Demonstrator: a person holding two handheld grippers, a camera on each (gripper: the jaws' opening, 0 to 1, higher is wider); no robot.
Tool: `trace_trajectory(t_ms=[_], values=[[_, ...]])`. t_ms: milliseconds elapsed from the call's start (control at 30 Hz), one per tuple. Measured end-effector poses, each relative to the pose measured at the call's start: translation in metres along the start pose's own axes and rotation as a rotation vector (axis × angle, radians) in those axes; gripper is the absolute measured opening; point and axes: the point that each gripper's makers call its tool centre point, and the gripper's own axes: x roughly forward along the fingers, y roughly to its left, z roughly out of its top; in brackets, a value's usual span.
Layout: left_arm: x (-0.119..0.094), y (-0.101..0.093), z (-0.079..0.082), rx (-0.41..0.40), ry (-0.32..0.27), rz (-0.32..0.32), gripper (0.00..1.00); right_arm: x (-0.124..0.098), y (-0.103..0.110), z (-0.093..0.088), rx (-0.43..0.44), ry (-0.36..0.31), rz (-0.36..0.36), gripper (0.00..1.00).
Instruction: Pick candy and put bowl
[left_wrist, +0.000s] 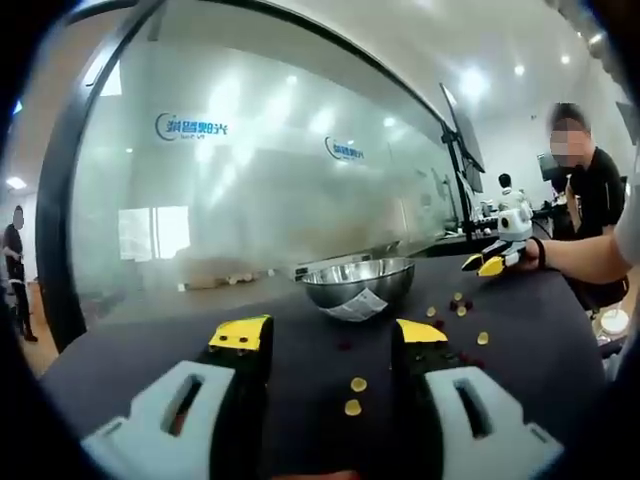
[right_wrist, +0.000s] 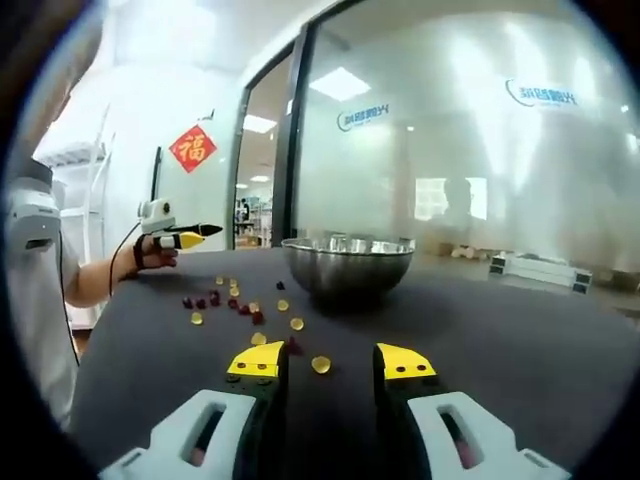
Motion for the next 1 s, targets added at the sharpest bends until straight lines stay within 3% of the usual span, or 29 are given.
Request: trace_trajectory(t_ms=[200,433,600,800,867,1000], values=[[-0.001,0.001,0.002,0.000,-0.005,0.002,0.41,0.012,0.005,0.006,-0.032,0.027,0.039,0.29],[-0.002,-0.001,0.004,-0.003,-0.014,-0.008,0.41,0.036,0.010,-0.015,-0.063,0.150,0.128,0.29],[0.000,-0.006,0.002,0.005,-0.005,-0.025,0.41,0.049,0.015,-0.023,-0.073,0.190,0.172,0.28],[0.001,-0.009,0.001,0.014,0.004,-0.035,0.41,0.056,0.022,-0.032,-0.064,0.225,0.212,0.21],[0.001,-0.009,0.001,0.013,0.003,-0.032,0.41,0.053,0.027,-0.032,-0.047,0.219,0.237,0.11],[0.002,-0.009,-0.001,0.010,0.006,-0.034,0.41,0.052,0.025,-0.033,-0.049,0.208,0.224,0.05]])
